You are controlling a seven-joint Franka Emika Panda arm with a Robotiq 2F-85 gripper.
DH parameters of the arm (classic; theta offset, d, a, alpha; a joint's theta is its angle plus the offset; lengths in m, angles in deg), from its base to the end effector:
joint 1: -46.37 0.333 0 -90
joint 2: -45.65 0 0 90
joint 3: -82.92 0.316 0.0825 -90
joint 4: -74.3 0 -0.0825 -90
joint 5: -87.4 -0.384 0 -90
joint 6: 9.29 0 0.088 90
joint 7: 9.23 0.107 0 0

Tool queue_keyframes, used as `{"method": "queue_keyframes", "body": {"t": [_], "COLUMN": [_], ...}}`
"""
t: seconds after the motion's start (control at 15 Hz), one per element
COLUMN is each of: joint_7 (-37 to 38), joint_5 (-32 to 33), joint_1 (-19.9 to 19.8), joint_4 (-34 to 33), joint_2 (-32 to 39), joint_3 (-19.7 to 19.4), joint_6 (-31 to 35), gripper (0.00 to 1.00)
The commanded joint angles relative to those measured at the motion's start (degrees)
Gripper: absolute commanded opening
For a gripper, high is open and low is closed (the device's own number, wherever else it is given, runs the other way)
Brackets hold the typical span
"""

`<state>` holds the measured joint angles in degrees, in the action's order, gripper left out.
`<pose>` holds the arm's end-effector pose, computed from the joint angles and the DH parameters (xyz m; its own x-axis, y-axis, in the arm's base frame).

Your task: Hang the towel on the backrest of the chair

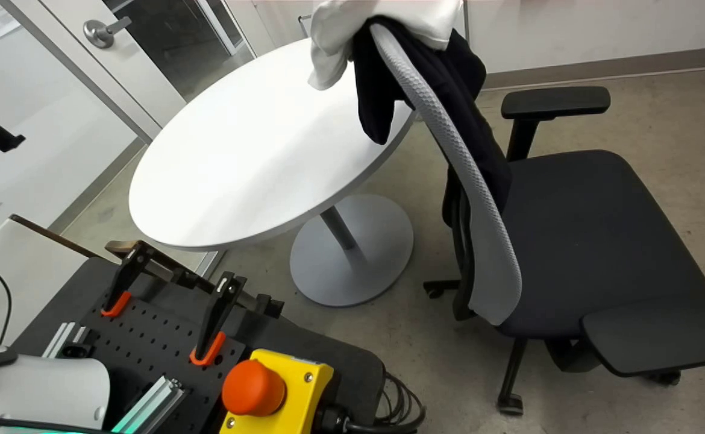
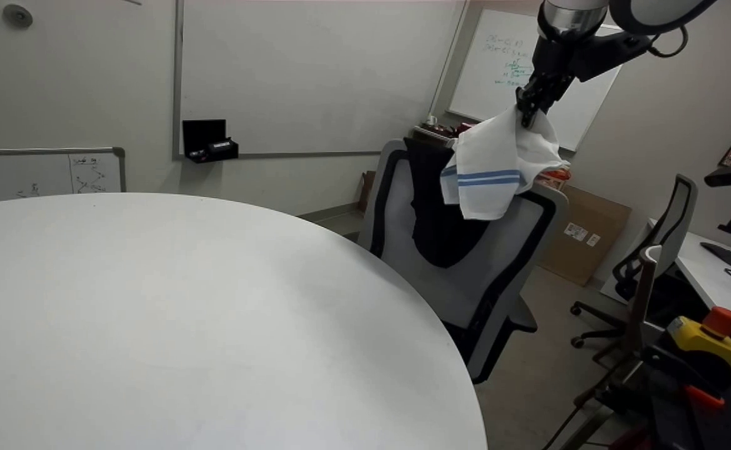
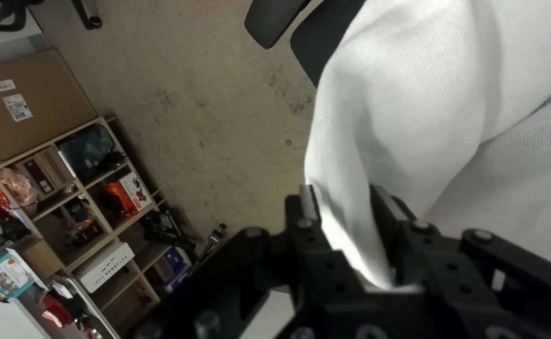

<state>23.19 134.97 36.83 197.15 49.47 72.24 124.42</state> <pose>0.5256 -0.2056 0.3894 0.9263 -0.2639 0.2689 -0.3719 -0.7543 0.5410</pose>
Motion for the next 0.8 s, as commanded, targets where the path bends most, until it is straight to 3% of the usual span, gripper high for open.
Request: {"method": "queue_keyframes", "body": {"t": [0.0, 0.27, 0.4, 0.6, 0.73], "joint_7": [0.38, 0.61, -1.55, -7.86, -8.00], "joint_5": [-2.23, -2.47, -4.30, -14.20, -17.09], "joint_1": [0.80, 1.89, 2.81, 5.30, 7.13], "joint_4": [-0.46, 0.10, 1.73, 5.09, 7.04], "joint_2": [0.09, -0.44, -1.97, -4.81, -6.34], "joint_3": [0.73, 1.79, 3.02, 6.24, 8.12], "joint_6": [-0.03, 0.26, 0.99, -0.57, -1.27], "gripper": [0.66, 0.96, 1.00, 1.00, 1.00]}}
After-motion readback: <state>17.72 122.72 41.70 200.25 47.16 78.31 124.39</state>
